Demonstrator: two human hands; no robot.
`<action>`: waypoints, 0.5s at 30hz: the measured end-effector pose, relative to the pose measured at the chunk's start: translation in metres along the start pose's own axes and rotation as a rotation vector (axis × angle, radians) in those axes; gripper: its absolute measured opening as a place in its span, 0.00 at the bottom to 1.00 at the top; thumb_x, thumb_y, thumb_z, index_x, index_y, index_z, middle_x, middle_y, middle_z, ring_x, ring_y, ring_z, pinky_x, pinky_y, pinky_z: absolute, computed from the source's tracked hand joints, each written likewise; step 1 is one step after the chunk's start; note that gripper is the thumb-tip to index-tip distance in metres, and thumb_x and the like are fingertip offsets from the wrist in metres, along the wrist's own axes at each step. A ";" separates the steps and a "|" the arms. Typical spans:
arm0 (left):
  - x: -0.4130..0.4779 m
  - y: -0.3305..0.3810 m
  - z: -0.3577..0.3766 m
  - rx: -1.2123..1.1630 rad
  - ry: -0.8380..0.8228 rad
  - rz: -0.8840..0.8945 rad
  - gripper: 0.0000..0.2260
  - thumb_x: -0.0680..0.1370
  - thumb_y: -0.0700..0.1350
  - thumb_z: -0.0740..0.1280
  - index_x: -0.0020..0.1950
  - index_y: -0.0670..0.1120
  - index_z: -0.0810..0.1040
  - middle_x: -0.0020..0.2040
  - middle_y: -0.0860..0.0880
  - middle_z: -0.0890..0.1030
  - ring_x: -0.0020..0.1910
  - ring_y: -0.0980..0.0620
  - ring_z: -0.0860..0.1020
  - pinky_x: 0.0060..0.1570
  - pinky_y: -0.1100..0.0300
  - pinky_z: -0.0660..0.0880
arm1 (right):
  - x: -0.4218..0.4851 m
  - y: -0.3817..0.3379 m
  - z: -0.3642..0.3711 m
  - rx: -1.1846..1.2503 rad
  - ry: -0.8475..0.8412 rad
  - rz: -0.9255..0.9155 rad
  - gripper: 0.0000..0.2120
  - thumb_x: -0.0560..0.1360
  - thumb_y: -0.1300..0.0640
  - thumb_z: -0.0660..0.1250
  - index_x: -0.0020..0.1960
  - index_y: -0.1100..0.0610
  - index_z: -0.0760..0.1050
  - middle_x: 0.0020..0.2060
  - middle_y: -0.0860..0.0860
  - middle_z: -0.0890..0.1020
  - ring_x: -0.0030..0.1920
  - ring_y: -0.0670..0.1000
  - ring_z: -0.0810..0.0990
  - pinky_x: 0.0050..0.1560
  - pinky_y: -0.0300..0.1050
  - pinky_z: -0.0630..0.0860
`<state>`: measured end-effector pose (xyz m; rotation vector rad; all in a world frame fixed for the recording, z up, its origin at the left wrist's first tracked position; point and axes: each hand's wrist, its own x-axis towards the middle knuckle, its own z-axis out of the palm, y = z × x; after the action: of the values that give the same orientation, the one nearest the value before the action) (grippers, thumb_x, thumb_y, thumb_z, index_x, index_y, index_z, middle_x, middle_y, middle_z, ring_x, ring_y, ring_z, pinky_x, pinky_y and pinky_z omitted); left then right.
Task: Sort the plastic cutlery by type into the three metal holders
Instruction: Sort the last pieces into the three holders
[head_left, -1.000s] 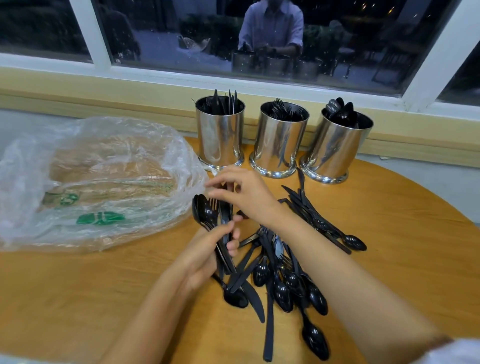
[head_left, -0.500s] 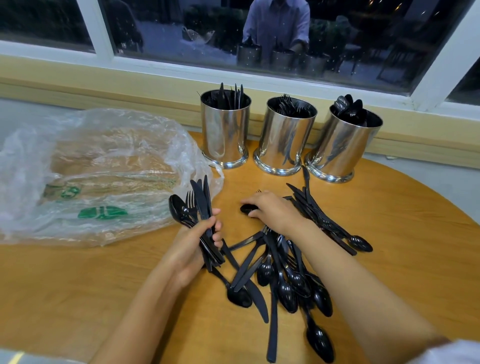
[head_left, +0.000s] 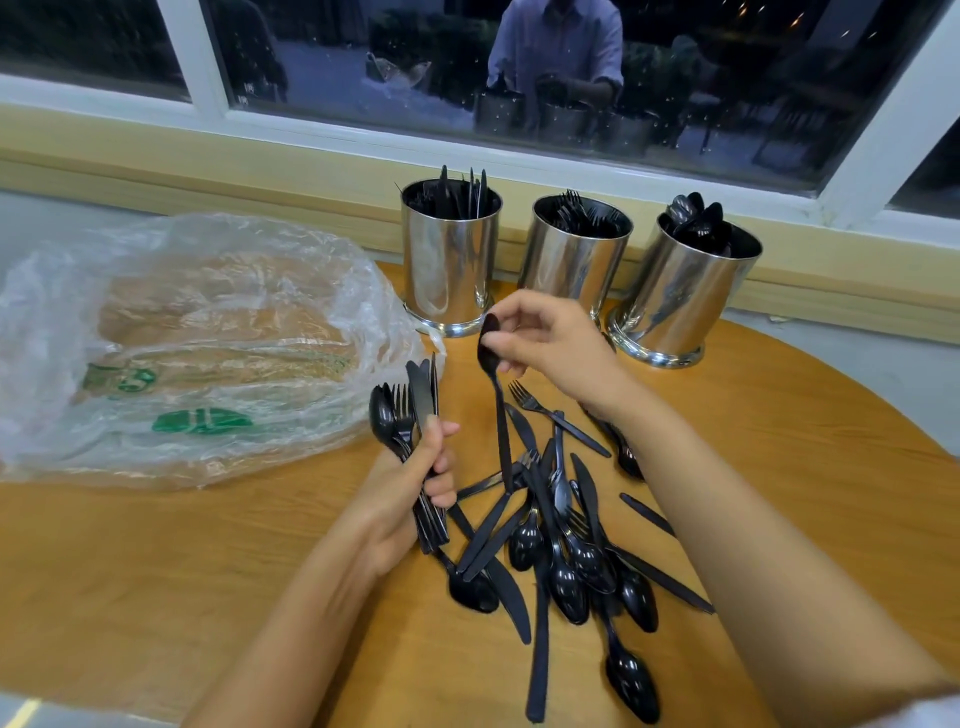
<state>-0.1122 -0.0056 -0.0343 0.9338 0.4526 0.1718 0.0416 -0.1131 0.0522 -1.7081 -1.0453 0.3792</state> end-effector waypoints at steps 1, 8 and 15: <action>0.000 -0.001 0.003 0.011 -0.010 0.005 0.21 0.71 0.56 0.67 0.56 0.43 0.76 0.32 0.52 0.67 0.27 0.58 0.63 0.26 0.66 0.65 | -0.002 -0.001 0.005 -0.020 -0.058 0.000 0.06 0.75 0.65 0.70 0.47 0.55 0.76 0.38 0.50 0.80 0.35 0.45 0.79 0.38 0.37 0.77; -0.007 -0.003 0.017 0.181 -0.068 -0.027 0.26 0.67 0.59 0.71 0.54 0.41 0.75 0.33 0.52 0.69 0.26 0.57 0.64 0.28 0.65 0.64 | -0.008 0.009 0.040 -0.072 -0.071 0.022 0.05 0.71 0.62 0.75 0.43 0.56 0.80 0.35 0.45 0.80 0.36 0.42 0.75 0.42 0.36 0.73; -0.004 -0.002 0.016 0.126 0.024 -0.004 0.06 0.82 0.42 0.63 0.54 0.40 0.77 0.33 0.49 0.73 0.32 0.54 0.69 0.36 0.59 0.67 | -0.012 0.012 0.039 -0.100 0.040 -0.010 0.11 0.71 0.61 0.75 0.51 0.55 0.78 0.38 0.46 0.75 0.36 0.42 0.69 0.39 0.32 0.69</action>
<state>-0.1088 -0.0203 -0.0263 1.0556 0.4920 0.1522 0.0138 -0.1001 0.0229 -1.7913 -1.0586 0.2891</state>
